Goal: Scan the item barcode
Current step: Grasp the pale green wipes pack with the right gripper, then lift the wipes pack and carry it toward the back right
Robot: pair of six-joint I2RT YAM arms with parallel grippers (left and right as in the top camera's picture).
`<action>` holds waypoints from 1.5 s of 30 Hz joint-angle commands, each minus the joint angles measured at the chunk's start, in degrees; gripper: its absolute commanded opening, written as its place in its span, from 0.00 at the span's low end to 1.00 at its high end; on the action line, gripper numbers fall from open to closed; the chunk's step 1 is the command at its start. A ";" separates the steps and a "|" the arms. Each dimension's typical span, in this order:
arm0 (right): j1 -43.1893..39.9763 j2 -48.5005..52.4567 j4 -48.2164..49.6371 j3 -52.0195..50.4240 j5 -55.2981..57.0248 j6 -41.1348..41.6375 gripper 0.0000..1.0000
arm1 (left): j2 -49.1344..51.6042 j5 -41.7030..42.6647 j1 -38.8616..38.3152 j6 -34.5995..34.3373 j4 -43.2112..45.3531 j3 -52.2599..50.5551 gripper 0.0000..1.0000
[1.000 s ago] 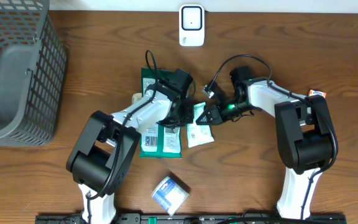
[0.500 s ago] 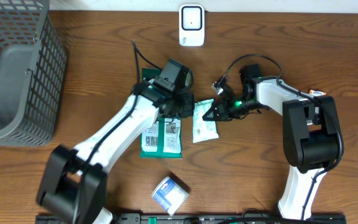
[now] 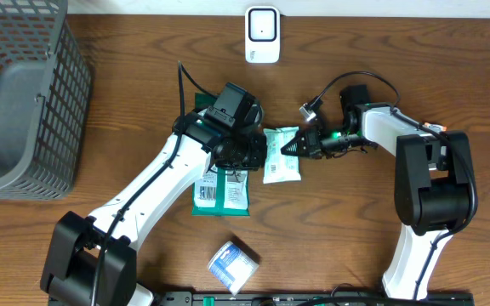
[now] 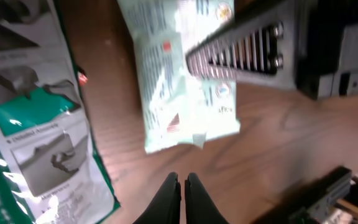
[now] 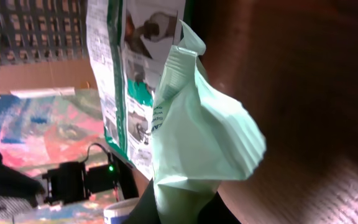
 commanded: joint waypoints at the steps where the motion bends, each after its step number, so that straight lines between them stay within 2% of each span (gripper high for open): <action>1: 0.07 -1.90 2.08 -0.20 -3.32 5.46 0.01 | -0.59 2.05 -0.68 0.98 -0.20 0.48 0.07; 18: 0.42 -1.90 11.85 -0.20 -8.98 18.97 0.01 | -0.52 -0.20 -1.57 1.20 0.09 0.48 0.07; 24: 0.44 -1.90 17.35 -0.20 -14.60 25.46 0.01 | -0.52 -0.20 -1.57 1.20 0.92 0.48 0.07; 45: 0.72 -1.90 17.75 -0.20 -15.39 27.04 0.01 | -0.37 -7.61 -4.55 1.16 5.88 0.42 0.07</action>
